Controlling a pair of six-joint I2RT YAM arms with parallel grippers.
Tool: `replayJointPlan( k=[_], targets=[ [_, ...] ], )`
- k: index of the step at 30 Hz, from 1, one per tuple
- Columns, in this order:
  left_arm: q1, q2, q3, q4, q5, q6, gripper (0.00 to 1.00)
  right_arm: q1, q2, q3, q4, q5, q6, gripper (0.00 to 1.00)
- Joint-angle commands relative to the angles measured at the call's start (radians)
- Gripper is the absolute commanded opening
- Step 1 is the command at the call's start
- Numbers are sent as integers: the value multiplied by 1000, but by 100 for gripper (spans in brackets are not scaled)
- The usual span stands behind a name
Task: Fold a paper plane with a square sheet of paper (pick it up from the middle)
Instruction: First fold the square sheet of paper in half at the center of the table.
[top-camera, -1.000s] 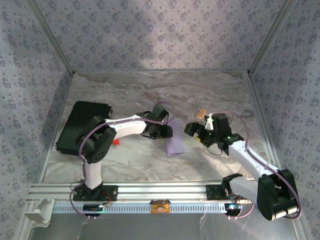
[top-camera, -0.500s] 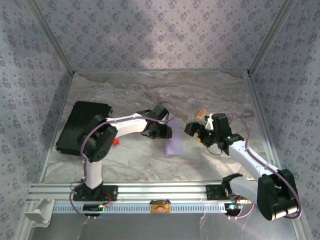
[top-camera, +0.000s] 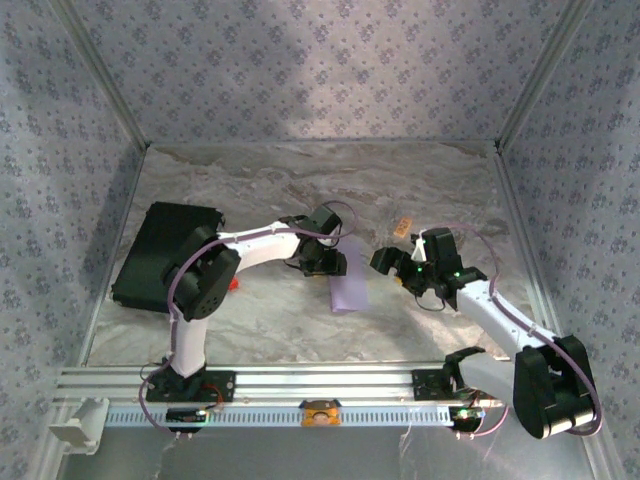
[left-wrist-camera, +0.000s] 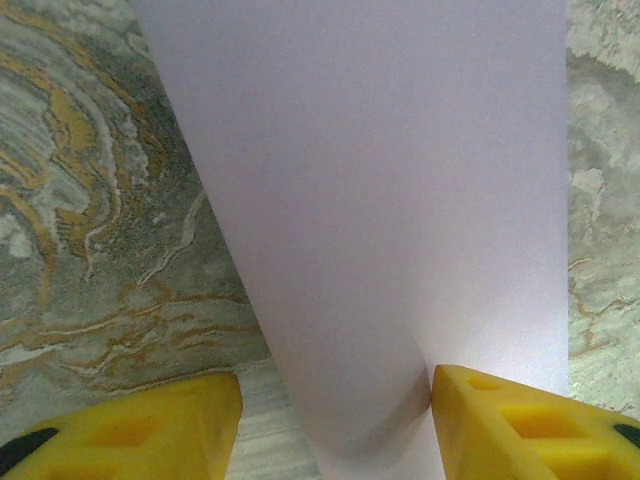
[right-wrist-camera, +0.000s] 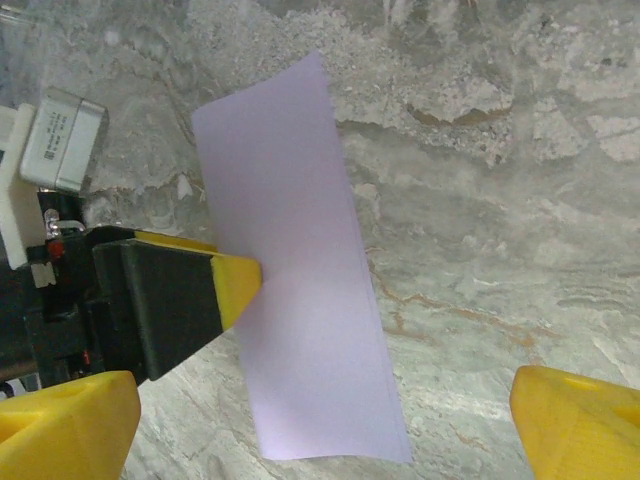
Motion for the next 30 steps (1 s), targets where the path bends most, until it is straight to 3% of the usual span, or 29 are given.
replayJointPlan(
  k=[1, 14, 22, 30],
  targets=[
    [-4, 72, 1, -14, -32, 28, 55, -9, 7, 7, -40, 27, -24, 97],
    [-5, 81, 10, -30, -54, 34, 54, -87, -23, 7, -157, 93, -34, 96],
    [-4, 79, 12, -25, -51, 40, 54, -270, -44, -30, -157, -22, -49, 92],
    [-4, 94, 30, -28, -55, 42, 54, -292, 32, -30, -99, -124, -63, 89]
  ],
)
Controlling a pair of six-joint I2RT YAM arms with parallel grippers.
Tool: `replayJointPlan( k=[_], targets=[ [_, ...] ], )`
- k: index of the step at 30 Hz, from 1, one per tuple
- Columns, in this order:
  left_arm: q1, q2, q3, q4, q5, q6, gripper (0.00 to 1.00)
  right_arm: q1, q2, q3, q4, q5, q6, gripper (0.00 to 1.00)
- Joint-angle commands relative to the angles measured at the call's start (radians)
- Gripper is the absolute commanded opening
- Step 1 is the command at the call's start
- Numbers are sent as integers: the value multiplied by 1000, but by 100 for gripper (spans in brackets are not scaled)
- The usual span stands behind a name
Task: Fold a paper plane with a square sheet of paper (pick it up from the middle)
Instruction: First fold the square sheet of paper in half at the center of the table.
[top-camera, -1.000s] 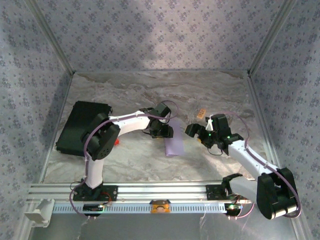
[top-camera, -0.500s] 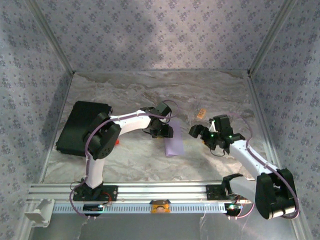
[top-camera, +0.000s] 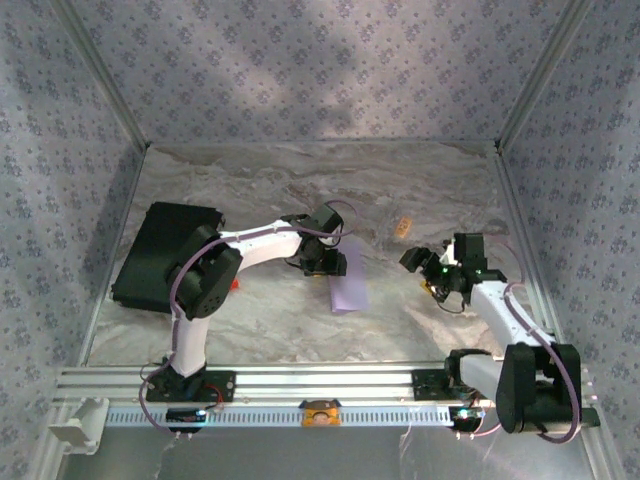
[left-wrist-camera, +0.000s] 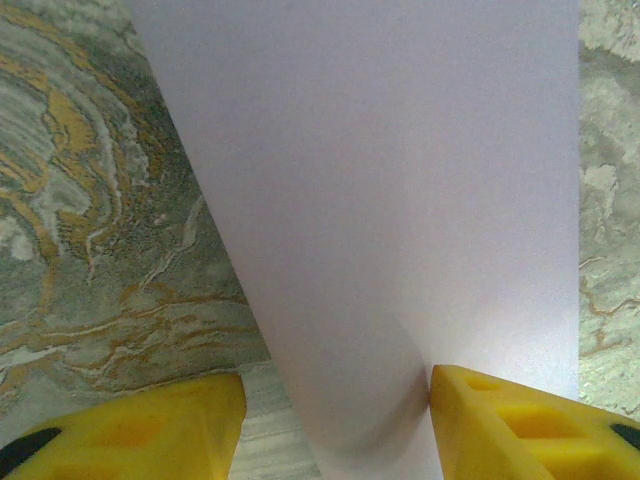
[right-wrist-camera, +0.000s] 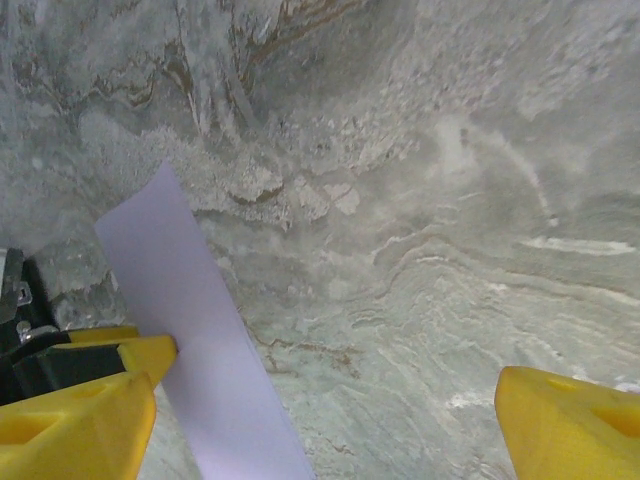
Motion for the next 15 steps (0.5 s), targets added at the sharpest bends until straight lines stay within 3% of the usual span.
replayJointPlan(
  k=[1, 10, 15],
  targets=[
    [-5, 79, 5, 5, -49, 28, 54, -4, 28, -8, 13, -60, -20, 90],
    [-4, 96, 18, -5, -52, 37, 54, 2, 46, -5, 24, -67, -20, 90],
    [-5, 88, 7, -4, -59, 35, 49, 12, 49, 1, 25, -63, -20, 90]
  ],
)
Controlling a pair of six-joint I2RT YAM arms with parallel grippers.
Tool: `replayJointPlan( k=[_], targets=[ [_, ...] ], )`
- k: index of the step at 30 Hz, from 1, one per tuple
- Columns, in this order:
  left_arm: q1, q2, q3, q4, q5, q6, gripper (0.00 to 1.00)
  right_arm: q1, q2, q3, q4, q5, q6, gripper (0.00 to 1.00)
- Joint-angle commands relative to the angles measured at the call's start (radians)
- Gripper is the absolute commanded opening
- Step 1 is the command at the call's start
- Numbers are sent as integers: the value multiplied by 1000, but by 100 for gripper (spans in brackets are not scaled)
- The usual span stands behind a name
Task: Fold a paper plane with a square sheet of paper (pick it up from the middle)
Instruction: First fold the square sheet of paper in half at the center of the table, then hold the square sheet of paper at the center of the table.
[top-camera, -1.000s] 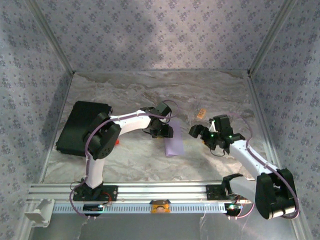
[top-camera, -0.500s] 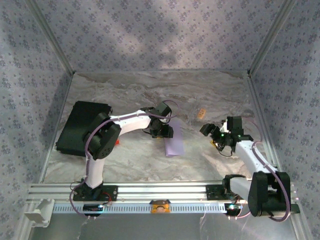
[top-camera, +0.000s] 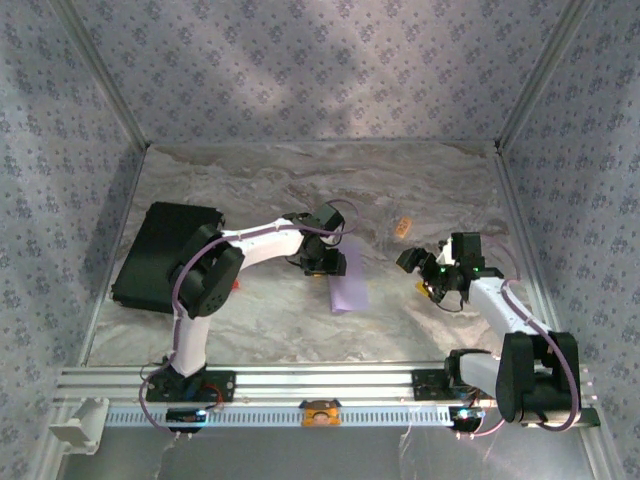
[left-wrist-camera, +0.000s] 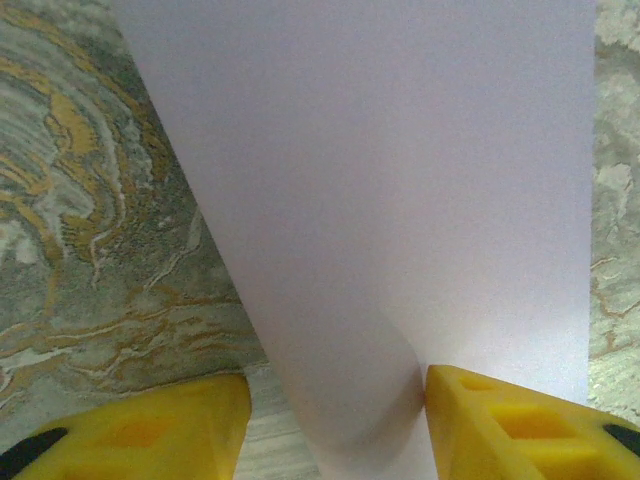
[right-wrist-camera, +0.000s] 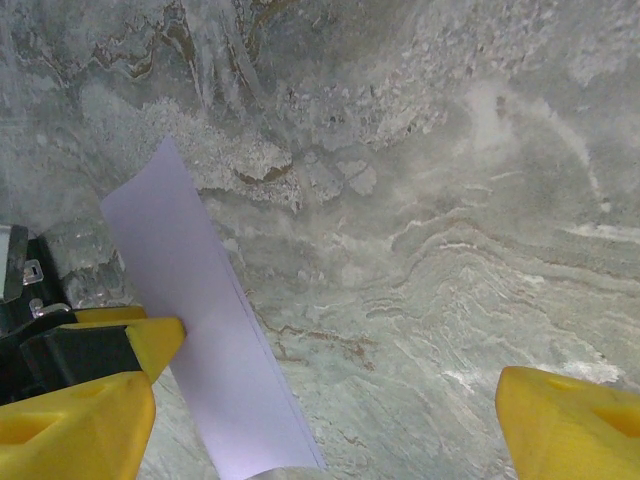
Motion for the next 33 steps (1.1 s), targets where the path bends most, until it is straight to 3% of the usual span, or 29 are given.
replayJointPlan(
  k=[1, 33],
  targets=[
    [-4, 68, -25, 32, -57, 22, 49, 10, 8, 2, 4, -15, -18, 90],
    [-5, 118, 23, 11, -43, 34, 55, 136, 40, 65, 2, 7, -42, 91]
  ],
)
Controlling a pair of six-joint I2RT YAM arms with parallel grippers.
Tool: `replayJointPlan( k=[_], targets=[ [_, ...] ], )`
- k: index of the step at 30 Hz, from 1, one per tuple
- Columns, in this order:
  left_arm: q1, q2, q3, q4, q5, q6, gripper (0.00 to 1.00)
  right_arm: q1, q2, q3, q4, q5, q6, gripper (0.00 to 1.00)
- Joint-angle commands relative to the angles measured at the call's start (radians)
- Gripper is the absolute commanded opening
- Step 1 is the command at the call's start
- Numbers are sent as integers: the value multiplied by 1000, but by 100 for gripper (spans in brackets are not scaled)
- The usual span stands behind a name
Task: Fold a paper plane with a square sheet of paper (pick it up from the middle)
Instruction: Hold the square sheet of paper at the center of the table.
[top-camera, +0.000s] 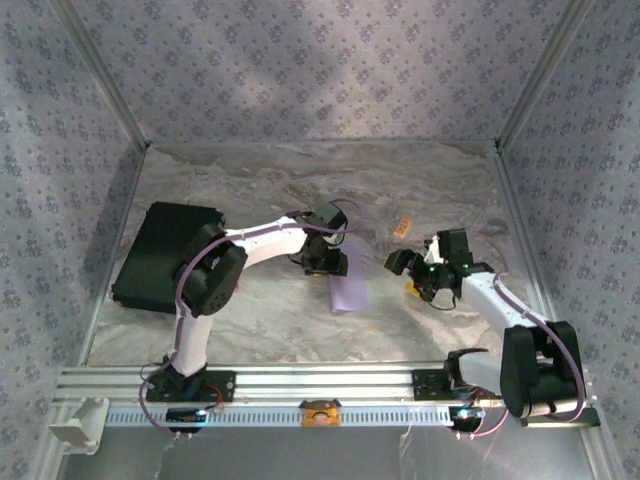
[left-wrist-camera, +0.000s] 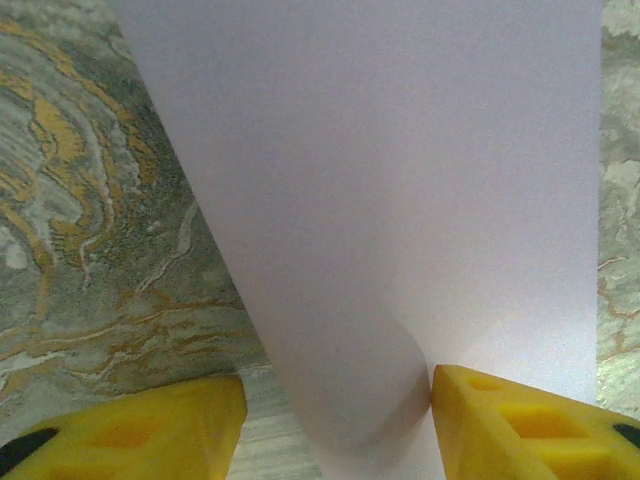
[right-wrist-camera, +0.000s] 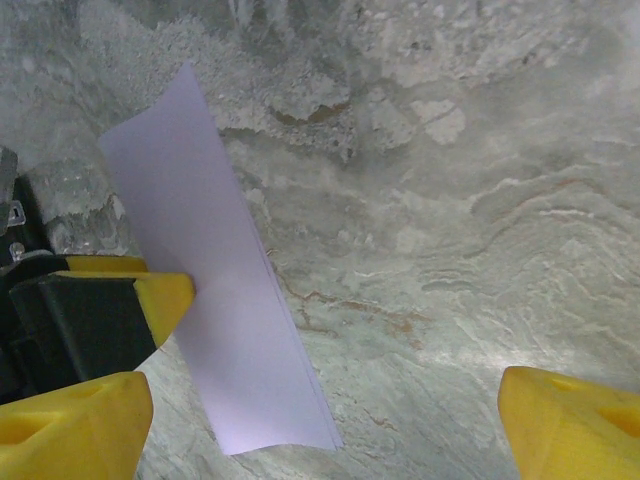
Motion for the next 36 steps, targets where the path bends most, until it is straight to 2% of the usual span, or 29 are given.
replayJointPlan(
  k=[1, 12, 36],
  targets=[
    [1, 92, -21, 58, -30, 18, 55, 27, 1, 38, -1, 6, -29, 91],
    [3, 97, -27, 79, -21, -25, 55, 76, 46, 52, 19, 13, -29, 88],
    [0, 125, -6, 74, -21, -20, 56, 81, 59, 57, 18, 17, -29, 88]
  ],
)
